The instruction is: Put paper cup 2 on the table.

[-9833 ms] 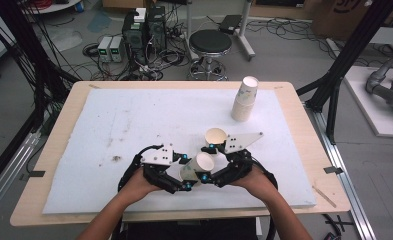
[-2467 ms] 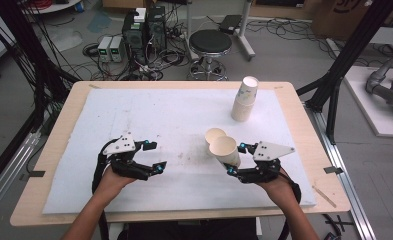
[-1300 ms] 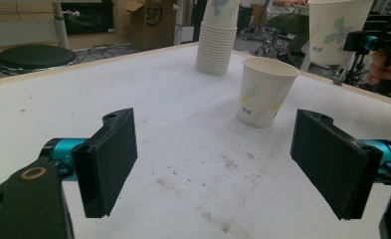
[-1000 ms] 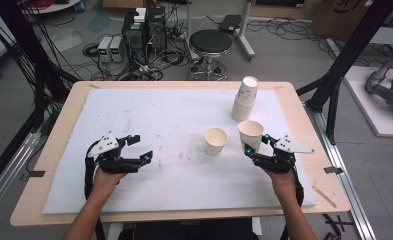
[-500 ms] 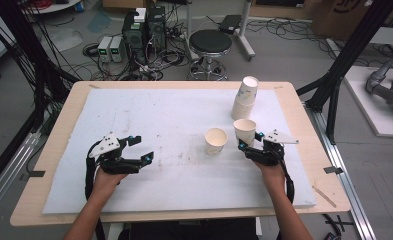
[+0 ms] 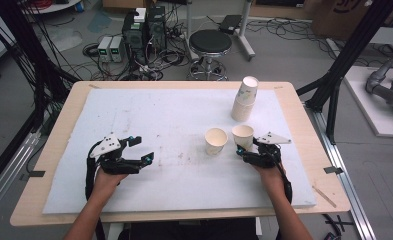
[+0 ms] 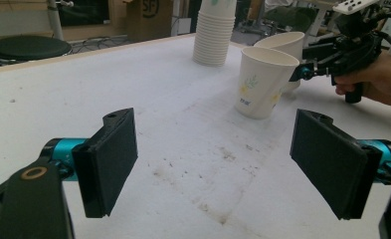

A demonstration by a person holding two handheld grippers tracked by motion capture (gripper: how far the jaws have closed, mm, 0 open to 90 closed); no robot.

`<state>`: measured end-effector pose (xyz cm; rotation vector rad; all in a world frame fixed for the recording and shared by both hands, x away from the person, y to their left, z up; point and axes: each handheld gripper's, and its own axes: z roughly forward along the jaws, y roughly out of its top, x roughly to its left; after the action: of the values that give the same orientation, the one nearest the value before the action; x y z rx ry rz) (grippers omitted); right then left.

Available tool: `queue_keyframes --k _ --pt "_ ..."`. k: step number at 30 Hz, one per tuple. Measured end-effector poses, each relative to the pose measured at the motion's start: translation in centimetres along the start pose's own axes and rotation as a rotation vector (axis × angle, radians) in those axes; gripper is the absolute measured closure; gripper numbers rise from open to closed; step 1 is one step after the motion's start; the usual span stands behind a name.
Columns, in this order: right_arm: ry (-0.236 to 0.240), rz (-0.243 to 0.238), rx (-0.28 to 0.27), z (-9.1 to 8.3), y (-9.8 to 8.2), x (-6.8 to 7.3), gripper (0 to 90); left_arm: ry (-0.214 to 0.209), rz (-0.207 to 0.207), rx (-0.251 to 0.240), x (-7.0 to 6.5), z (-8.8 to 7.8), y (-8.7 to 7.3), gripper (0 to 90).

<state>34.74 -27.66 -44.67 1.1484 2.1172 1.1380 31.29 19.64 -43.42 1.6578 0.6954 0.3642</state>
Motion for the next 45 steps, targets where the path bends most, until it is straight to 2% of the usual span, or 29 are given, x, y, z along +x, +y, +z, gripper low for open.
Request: queue_keyframes --k 2,5,7,10,13,15,16,21,26,28,30,34,38,45 --pt "-0.001 -0.01 0.018 -0.3 -0.1 0.1 35.7 -0.001 -0.001 0.005 0.1 0.0 0.0 18.7" --pt "-0.008 -0.056 0.046 -0.8 -0.4 0.1 35.8 0.001 -0.005 0.008 0.1 0.0 -0.1 18.7" --pt "-0.006 -0.065 0.052 -1.0 -0.6 0.1 35.8 0.001 -0.003 0.011 0.0 0.1 -0.1 18.8" --pt "0.005 -0.056 0.056 -1.1 -0.8 -0.2 35.3 0.0 -0.003 0.019 0.0 0.1 -0.1 18.8" --pt "0.014 -0.038 0.059 -1.0 -1.0 -0.3 30.9 0.002 -0.005 0.021 0.0 0.2 -0.2 18.8" --pt "0.009 -0.02 0.057 -1.1 -1.0 -0.3 21.5 0.001 -0.008 0.024 0.0 0.2 -0.2 18.8" --pt "0.004 -0.006 0.054 -1.2 -1.0 -0.4 20.1 0.0 -0.009 0.026 0.0 0.2 -0.2 18.8" --pt "0.033 0.009 0.036 -2.7 -0.9 -0.5 20.1 0.008 -0.019 0.024 0.1 0.1 -0.2 18.5" --pt "0.034 -0.002 -0.003 -4.9 -0.9 -0.5 20.1 0.029 -0.041 0.01 0.3 -0.1 -0.1 16.4" --pt "0.06 0.017 -0.026 -5.7 -0.9 -0.5 20.1 0.035 -0.055 0.001 0.3 -0.2 -0.1 16.3" --pt "0.063 0.01 -0.056 -6.5 -1.1 -0.5 20.1 0.041 -0.06 -0.004 0.3 -0.3 -0.1 16.3" --pt "0.073 -0.021 -0.093 -7.3 -1.3 -0.3 20.1 0.032 -0.048 -0.037 0.1 -0.6 0.2 16.4" --pt "0.095 -0.02 -0.12 -8.1 -1.1 0.1 20.2 0.027 -0.037 -0.03 -0.1 -0.6 0.3 16.6" --pt "0.106 -0.045 -0.191 -9.3 -0.5 1.0 20.2 0.022 -0.023 -0.049 -0.4 -1.0 0.8 16.6"
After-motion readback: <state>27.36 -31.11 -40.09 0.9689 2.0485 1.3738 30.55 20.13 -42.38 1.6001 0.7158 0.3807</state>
